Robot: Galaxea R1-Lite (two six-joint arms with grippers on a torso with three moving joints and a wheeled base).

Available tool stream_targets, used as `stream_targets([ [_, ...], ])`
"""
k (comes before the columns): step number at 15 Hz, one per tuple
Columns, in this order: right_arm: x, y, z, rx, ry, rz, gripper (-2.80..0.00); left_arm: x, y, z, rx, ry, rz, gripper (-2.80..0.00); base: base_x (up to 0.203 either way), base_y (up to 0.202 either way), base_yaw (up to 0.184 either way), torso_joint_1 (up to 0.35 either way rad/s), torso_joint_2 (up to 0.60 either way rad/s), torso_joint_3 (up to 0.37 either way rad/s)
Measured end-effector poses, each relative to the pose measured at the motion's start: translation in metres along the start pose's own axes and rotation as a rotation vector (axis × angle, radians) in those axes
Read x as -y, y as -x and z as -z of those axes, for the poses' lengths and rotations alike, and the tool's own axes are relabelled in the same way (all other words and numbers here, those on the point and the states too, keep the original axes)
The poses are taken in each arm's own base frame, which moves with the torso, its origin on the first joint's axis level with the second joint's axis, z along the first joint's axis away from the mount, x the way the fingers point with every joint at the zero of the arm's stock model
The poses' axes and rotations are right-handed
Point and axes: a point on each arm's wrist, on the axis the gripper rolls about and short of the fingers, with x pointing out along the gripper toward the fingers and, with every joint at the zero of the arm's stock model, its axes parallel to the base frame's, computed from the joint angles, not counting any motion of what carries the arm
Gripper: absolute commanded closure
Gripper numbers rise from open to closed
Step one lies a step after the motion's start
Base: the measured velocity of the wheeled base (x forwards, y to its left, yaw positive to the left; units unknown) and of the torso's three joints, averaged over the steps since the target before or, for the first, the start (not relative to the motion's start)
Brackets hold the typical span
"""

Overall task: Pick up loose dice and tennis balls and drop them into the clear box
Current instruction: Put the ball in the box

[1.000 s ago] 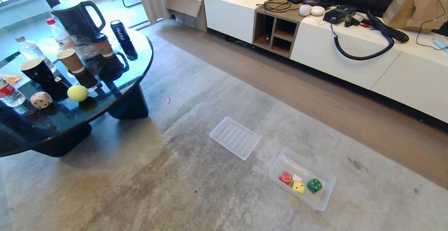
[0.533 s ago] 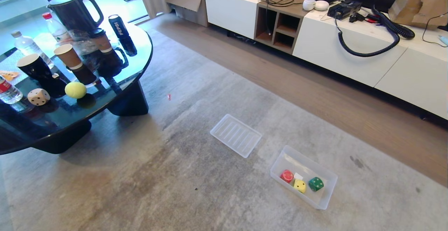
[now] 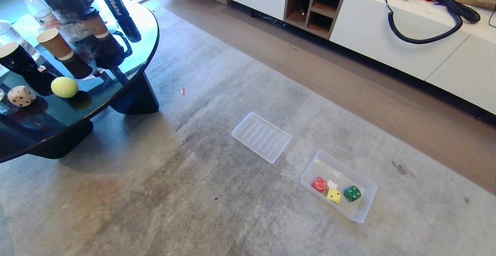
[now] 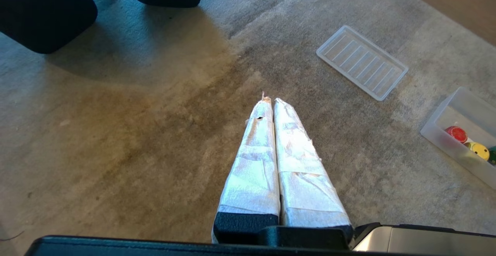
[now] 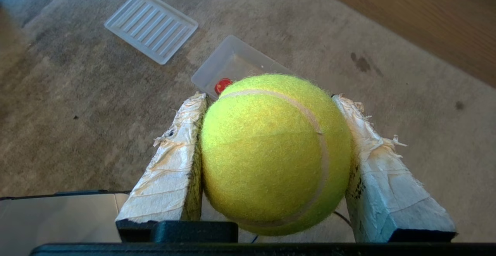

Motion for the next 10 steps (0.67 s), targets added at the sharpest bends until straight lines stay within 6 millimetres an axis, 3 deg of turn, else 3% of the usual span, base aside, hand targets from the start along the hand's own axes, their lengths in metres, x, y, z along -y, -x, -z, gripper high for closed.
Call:
stream_targets([
  [10, 0.0000, 0.0000, 0.0000, 0.000, 0.000, 0.000, 0.00, 0.0002, 0.0000, -0.0002, 0.002, -0.018, 0.007, 0.00, 0.000, 0.000, 0.000, 0.003, 0.00, -0.198],
])
